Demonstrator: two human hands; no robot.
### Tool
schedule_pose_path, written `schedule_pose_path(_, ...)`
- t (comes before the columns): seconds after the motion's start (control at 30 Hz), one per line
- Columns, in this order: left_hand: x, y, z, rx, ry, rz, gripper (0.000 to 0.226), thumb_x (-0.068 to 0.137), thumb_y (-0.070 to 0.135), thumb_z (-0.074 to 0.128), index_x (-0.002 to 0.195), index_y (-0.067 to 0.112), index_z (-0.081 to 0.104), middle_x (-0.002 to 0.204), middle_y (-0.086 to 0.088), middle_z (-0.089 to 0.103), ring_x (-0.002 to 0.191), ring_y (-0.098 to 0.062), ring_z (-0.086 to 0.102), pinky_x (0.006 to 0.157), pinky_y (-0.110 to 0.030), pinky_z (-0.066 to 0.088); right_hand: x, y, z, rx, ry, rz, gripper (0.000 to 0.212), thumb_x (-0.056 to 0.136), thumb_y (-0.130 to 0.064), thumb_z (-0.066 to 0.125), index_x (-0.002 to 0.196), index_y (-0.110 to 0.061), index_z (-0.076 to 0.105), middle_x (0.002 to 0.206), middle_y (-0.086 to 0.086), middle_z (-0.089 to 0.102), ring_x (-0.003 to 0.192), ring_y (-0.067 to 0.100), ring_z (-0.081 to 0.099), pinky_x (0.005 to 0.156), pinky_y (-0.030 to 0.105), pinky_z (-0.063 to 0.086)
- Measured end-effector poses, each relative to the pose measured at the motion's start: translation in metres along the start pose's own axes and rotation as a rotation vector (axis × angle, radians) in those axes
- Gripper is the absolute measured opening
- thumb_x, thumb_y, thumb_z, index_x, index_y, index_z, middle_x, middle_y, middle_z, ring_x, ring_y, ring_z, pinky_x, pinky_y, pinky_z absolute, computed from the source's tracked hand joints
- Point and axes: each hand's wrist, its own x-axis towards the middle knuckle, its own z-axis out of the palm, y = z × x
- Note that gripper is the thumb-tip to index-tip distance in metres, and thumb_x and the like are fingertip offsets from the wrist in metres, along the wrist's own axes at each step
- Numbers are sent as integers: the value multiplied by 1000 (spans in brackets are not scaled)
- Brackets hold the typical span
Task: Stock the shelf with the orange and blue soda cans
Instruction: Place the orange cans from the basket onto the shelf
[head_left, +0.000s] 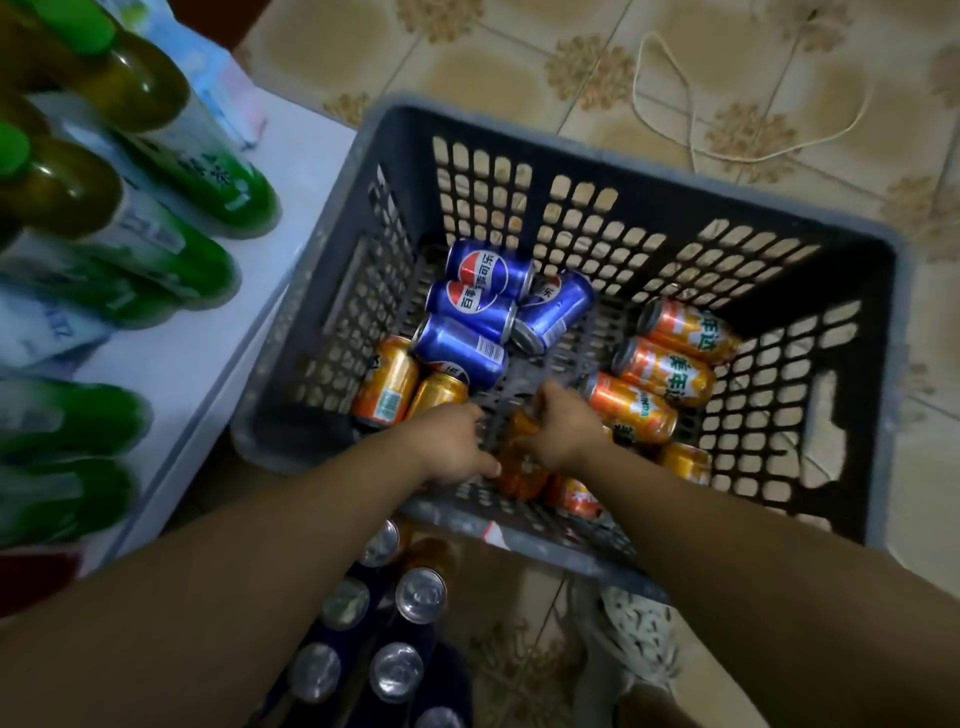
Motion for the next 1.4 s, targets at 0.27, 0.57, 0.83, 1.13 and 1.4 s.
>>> schedule_pose_path(0.27,-104,24,-28,-229,184,183,84,71,36,80,142,29,36,135,7,51,118,-16,54,96,-30,43,-121,-64,-79,363,113,-294,92,70,-16,81,145,-32,30,129,-12,41,115,10,48,76,20,52)
schedule_pose_path(0.57,-315,19,-86,-556,580,418,81,65,26,87,133,30,42,121,7,62,109,-10,61,98,-42,50,-310,-225,-146,346,265,-694,84,73,-21,80,140,-40,34,126,-8,42,112,15,50,89,35,54)
schedule_pose_path(0.83,-529,-43,-100,-589,1030,452,79,65,31,87,130,32,41,114,12,61,101,-3,60,87,-22,49,-478,-365,-119,334,243,-1110,77,75,-19,79,138,-36,39,115,-12,47,104,15,56,86,35,53)
schedule_pose_path(1.13,-685,-180,-57,-433,1329,13,76,79,52,70,143,23,41,145,3,45,132,-16,43,105,-32,38,-584,-480,-4,157,36,-1359,79,76,-14,74,143,-30,35,121,-5,47,100,14,56,80,25,49)
schedule_pose_path(1.4,-732,-294,-1,-191,1167,-630,79,85,77,27,152,37,15,161,10,5,148,-18,3,115,-57,3,-605,-531,80,10,-29,-1403,81,77,-18,72,146,-30,32,135,-2,50,119,23,54,97,41,49)
